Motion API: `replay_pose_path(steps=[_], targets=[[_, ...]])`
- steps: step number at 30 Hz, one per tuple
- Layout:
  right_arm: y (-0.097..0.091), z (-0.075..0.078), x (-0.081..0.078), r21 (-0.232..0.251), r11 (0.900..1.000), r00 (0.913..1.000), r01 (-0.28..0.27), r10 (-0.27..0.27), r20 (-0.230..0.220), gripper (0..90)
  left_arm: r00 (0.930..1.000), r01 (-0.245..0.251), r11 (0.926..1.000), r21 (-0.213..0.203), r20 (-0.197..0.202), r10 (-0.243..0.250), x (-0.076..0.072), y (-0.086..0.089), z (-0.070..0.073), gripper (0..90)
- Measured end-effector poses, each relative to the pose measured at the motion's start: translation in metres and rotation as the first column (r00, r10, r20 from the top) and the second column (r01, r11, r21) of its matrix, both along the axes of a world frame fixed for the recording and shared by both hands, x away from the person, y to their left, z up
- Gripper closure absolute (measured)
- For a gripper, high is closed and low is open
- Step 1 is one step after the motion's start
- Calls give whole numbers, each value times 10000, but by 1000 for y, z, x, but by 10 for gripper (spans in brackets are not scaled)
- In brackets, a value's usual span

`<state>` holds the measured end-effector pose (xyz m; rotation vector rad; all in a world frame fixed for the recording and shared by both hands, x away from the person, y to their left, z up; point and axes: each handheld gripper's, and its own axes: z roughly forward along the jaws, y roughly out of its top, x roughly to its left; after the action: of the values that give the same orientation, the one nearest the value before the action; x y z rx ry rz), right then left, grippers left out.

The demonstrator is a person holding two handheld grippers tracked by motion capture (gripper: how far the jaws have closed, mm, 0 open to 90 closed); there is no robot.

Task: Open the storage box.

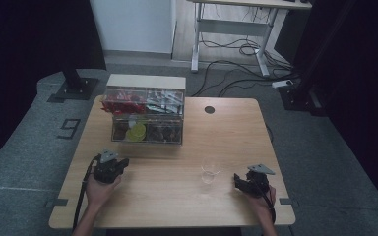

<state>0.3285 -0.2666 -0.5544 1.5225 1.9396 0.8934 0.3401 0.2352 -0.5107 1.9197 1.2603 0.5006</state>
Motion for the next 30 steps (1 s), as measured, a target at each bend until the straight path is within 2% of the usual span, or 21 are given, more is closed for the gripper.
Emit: replay_pose_path(steps=[11,24,30], targets=[[0,0,0,18,10000,10000,9,-9,-5,291,9998,-181,9992,-359,47,183,21,7,9,900],[0,0,0,50,10000,10000,8,-8,-15,292,9996,-264,9993,-280,-133,260,40,10,6,900],[0,0,0,49,10000,10000,11,-11,-16,291,9993,-286,9988,-388,-261,276,48,12,5,900]])
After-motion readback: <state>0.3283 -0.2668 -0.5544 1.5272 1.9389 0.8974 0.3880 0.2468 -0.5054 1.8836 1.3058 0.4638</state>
